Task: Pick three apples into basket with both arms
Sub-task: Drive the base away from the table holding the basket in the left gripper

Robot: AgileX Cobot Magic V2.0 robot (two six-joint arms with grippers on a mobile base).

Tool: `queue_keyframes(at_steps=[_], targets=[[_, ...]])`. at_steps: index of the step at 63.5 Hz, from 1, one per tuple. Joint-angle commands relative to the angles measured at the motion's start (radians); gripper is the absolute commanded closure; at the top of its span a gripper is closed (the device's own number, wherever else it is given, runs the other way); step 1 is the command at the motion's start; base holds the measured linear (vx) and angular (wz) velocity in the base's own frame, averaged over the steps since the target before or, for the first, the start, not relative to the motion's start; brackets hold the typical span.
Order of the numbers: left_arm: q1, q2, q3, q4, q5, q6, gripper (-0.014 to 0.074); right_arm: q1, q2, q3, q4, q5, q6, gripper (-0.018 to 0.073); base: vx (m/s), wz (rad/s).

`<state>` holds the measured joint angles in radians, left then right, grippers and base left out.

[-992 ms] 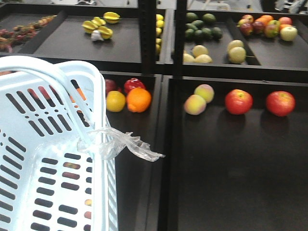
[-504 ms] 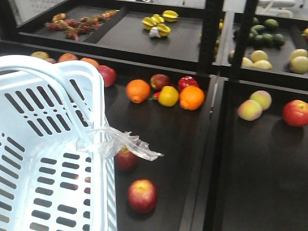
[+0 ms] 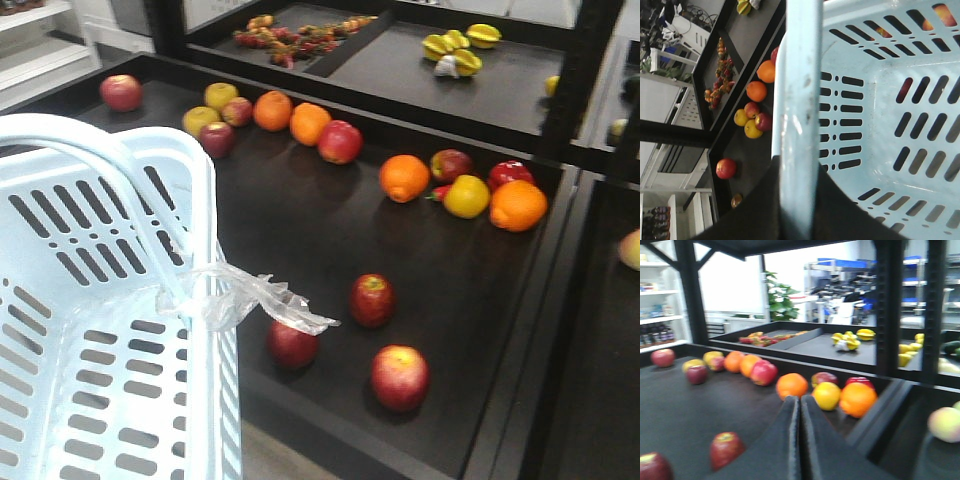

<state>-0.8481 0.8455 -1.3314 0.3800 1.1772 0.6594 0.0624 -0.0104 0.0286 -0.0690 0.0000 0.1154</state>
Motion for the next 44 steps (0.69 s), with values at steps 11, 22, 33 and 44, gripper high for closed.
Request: queue_keyframes(at_steps=[11, 22, 33, 44], targets=[[-0.001, -0.004, -0.027, 0.021, -0.081, -0.016, 0.0604, -0.005, -0.011, 0.015, -0.005, -0.073, 0.0, 0.0568, -0.11, 0.42], [-0.001, -0.004, -0.027, 0.021, -0.081, -0.016, 0.0604, -0.005, -0.011, 0.015, -0.005, -0.073, 0.0, 0.0568, -0.11, 0.42], [-0.001, -0.004, -0.027, 0.021, -0.081, -0.016, 0.0604, -0.005, -0.011, 0.015, -0.005, -0.073, 0.0, 0.0568, -0.11, 0.43], [-0.001, -0.004, -0.027, 0.021, -0.081, -0.016, 0.0603, -0.005, -0.011, 0.015, -0.005, -0.073, 0.0, 0.0568, -0.11, 0.43]])
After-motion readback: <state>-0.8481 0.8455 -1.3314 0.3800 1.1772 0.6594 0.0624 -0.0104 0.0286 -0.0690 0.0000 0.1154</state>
